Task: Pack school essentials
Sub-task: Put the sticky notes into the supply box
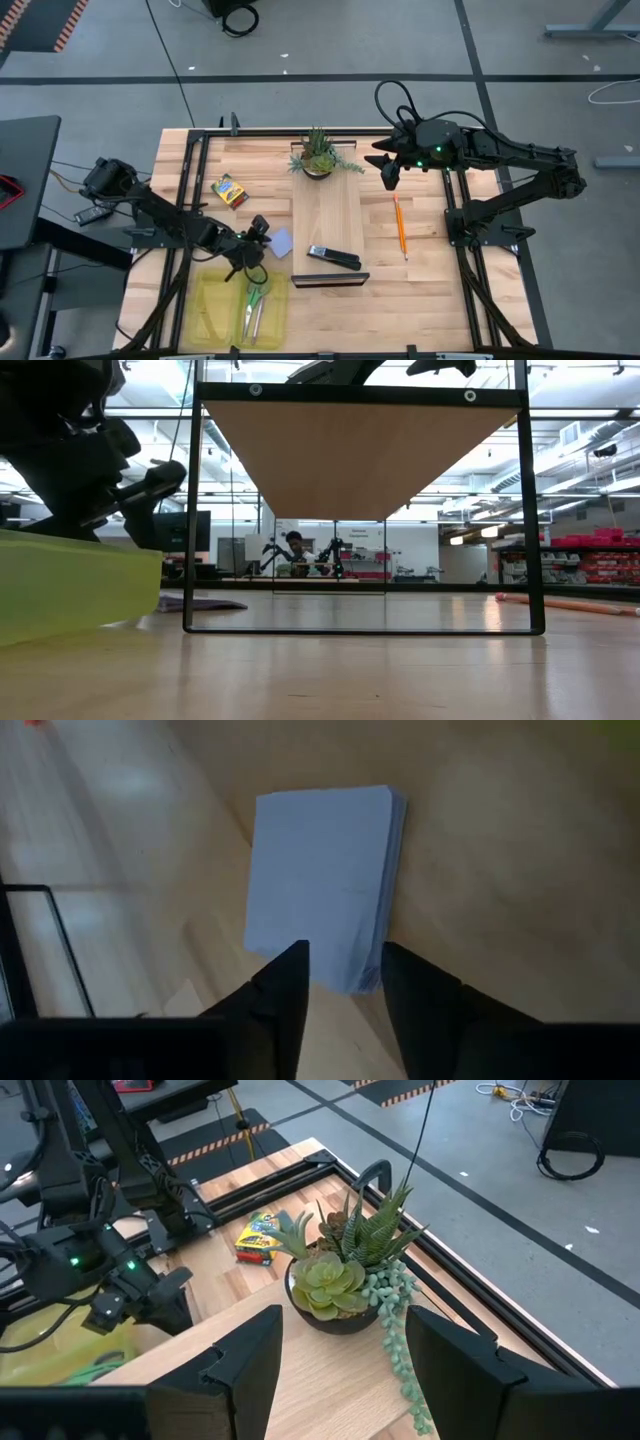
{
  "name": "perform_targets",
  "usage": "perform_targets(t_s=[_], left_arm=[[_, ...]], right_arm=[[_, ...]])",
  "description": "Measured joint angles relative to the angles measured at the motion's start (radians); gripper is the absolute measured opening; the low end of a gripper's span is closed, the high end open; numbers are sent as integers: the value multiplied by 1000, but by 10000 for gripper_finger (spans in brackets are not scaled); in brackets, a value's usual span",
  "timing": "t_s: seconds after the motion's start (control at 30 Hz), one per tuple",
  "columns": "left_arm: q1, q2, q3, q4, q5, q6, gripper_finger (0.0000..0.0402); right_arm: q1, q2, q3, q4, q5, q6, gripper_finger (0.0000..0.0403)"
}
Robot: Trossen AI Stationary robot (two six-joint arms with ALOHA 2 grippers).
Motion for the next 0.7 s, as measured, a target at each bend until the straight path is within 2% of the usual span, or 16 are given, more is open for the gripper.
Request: perform_targets(t_s=[0.23, 0.47, 0.7], left_arm=[[34, 0, 0, 1, 46, 8, 166], [69, 3, 0, 14, 83, 56, 157], [75, 68, -3, 79, 94, 133, 152]], right_arm=[[0, 0, 0, 0, 0, 1, 220], [0, 0, 0, 0, 0, 1, 220], [0, 0, 0, 0, 0, 2, 220]])
